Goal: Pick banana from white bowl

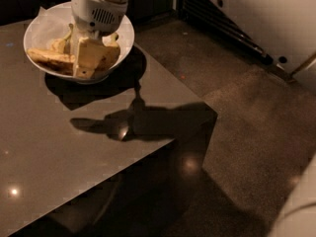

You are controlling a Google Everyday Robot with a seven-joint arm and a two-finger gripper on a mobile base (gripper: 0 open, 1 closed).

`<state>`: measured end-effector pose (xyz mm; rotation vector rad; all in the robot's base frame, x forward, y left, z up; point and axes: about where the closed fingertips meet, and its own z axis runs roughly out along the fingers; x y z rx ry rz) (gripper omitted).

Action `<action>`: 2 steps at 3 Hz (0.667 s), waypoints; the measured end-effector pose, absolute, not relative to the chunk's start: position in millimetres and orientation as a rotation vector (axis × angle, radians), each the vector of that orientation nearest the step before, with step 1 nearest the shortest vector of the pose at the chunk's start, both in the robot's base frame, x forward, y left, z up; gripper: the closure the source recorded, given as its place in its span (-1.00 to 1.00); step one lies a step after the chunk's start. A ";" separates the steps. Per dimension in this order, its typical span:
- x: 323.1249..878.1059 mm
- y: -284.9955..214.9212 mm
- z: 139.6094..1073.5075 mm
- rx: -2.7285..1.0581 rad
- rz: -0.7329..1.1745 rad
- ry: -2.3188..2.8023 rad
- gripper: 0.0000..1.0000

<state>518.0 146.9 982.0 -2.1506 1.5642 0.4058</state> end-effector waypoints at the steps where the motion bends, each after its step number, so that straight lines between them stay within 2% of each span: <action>1: 481.6 137.5 980.6 -2.135 0.484 1.673 1.00; 2: 479.8 137.4 978.2 -2.128 0.491 1.694 1.00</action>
Offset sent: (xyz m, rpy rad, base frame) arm -0.0324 -0.0083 -0.0005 -0.0173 0.0827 -0.0402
